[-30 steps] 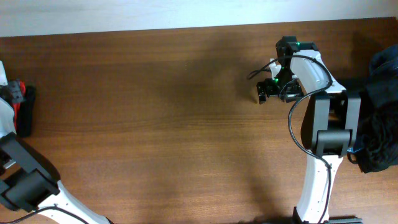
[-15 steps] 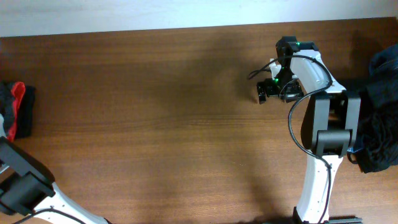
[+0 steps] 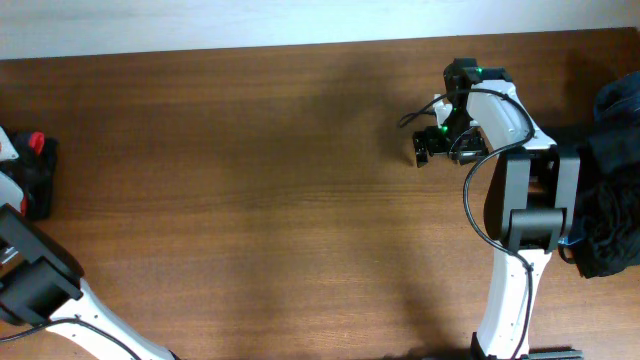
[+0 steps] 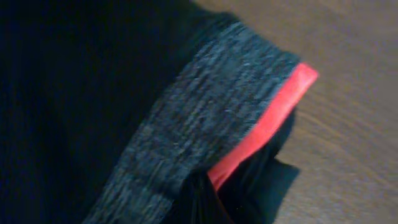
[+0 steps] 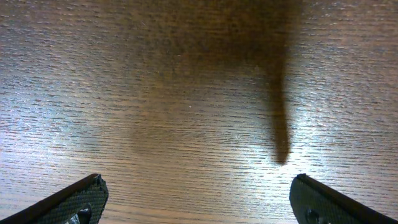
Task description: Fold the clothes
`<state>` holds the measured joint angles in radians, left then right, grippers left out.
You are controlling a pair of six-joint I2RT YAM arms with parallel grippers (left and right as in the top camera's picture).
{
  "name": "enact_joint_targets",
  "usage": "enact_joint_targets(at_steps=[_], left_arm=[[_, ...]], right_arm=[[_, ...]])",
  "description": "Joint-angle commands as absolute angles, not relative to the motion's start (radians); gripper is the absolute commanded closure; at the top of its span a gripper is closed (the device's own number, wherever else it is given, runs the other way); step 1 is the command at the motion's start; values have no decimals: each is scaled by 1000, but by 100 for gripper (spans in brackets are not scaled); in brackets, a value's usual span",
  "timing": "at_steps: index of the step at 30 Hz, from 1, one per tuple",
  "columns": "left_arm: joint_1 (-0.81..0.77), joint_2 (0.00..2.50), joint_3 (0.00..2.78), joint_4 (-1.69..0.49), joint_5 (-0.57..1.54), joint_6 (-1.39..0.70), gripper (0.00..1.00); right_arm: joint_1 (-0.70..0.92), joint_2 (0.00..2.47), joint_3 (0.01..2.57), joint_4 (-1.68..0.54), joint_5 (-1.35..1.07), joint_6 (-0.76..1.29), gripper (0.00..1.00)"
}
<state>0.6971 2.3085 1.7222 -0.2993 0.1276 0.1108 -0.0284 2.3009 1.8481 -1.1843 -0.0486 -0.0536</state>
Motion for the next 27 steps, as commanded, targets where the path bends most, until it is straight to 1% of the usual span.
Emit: enact_joint_targets(at_steps=[1,5,8,9,11,12,16,18,19,21,23,24,25,26,27], left_arm=[[697,2268,1761,-291,282,75,100],[697,2191,1807,-284,368,-46,99],[697,2121,1831,-284,444,-99,99],[697,2093,1835,-283,464,-120,98],[696,2038,1835,-281,504,-156,88],[696,2012,1835,-283,532,-173,85],[678,1930,1835,-336,634,-225,84],[656,1905,1835,-373,640,-224,84],[641,1897,1835,-385,640,-224,83],[613,1895,1835,-400,641,-224,78],[583,1896,1835,-418,640,-224,64],[570,1896,1835,-428,640,-224,53],[557,1896,1835,-435,640,-224,32],[545,1896,1835,-435,640,-224,5],[535,1896,1835,-435,640,-224,0]], right_arm=[[-27,2284,1839,-1184,-36,-56,1],[-27,2284,1839,-1184,-36,-56,1],[-27,2284,1839,-1184,-36,-56,1],[-27,2284,1839,-1184,-36,-56,1],[-27,2284,1839,-1184,-36,-56,1],[-27,2284,1839,-1184,-36,-56,1],[-27,2284,1839,-1184,-36,-56,1],[-27,2284,1839,-1184,-36,-56,1],[-27,2284,1839,-1184,-36,-56,1],[-27,2284,1839,-1184,-36,-56,1],[-27,2284,1839,-1184,-36,-56,1],[-27,2284,1839,-1184,-36,-56,1],[-27,2284,1839,-1184,-36,-56,1],[-27,2284,1839,-1184,-36,-56,1],[-27,2284,1839,-1184,-36,-56,1]])
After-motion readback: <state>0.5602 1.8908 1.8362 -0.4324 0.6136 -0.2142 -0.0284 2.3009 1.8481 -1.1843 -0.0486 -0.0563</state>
